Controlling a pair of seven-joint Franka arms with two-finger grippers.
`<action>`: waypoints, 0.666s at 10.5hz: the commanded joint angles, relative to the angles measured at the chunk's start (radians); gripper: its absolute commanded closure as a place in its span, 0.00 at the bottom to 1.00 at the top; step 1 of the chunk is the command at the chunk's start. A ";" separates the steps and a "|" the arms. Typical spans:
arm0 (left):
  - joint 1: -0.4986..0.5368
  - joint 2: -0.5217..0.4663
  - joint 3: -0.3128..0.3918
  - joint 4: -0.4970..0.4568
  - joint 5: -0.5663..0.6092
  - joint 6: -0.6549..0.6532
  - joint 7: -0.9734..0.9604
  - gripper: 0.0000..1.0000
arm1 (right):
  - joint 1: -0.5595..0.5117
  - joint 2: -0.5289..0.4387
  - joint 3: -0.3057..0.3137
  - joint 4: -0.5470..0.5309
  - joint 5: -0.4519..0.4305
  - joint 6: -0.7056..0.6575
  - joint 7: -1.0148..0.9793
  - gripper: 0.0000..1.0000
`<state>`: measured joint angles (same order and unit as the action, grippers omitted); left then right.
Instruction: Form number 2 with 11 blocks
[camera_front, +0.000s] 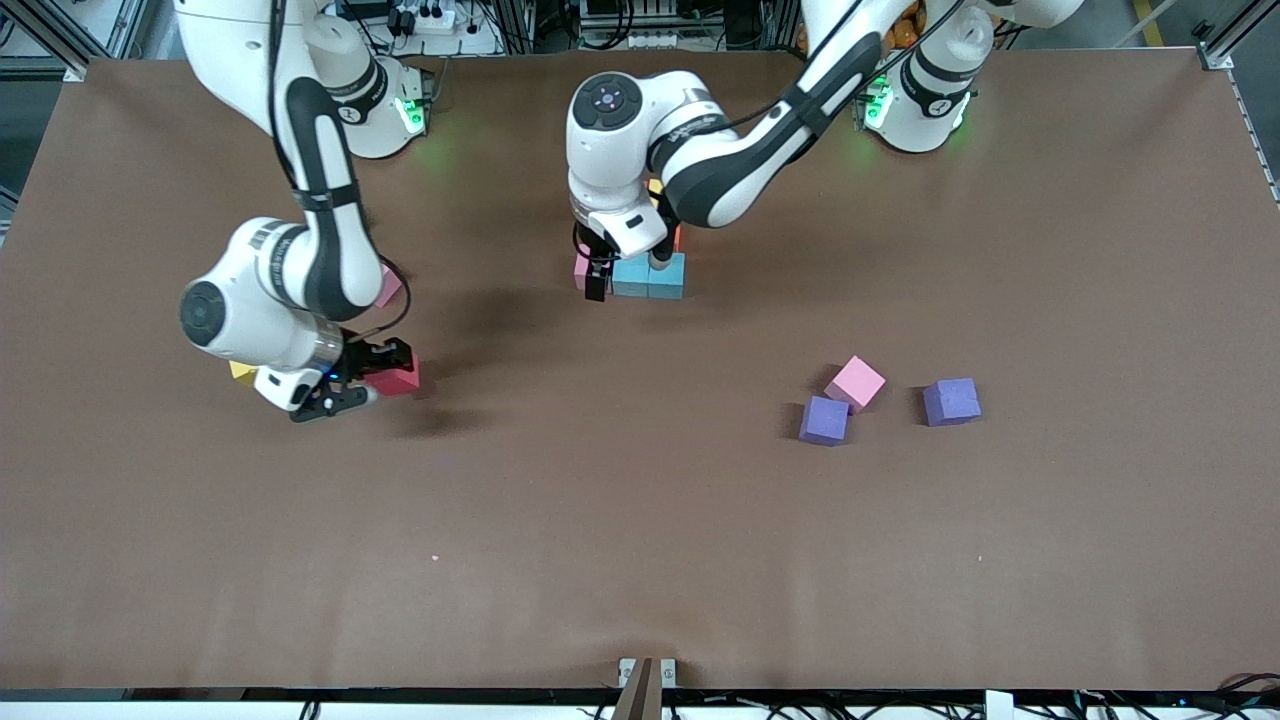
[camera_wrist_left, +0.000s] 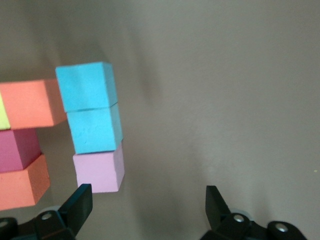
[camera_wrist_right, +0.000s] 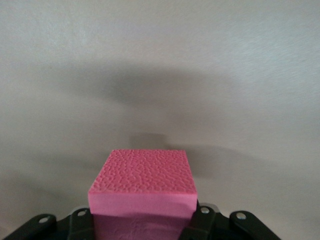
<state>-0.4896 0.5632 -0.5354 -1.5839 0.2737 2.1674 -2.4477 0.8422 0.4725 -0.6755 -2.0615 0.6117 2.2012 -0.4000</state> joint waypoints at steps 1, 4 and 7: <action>0.136 0.000 -0.072 -0.004 0.019 -0.026 0.137 0.00 | -0.080 0.002 0.153 0.056 -0.091 -0.003 0.200 0.58; 0.242 0.009 -0.075 -0.010 0.007 -0.067 0.606 0.00 | -0.071 0.009 0.237 0.098 -0.145 0.005 0.375 0.58; 0.290 0.017 -0.064 -0.008 0.016 -0.067 1.131 0.00 | -0.057 0.020 0.339 0.165 -0.177 0.002 0.615 0.58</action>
<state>-0.2183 0.5776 -0.5856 -1.5914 0.2751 2.1156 -1.5499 0.7953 0.4789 -0.3941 -1.9467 0.4769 2.2101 0.0864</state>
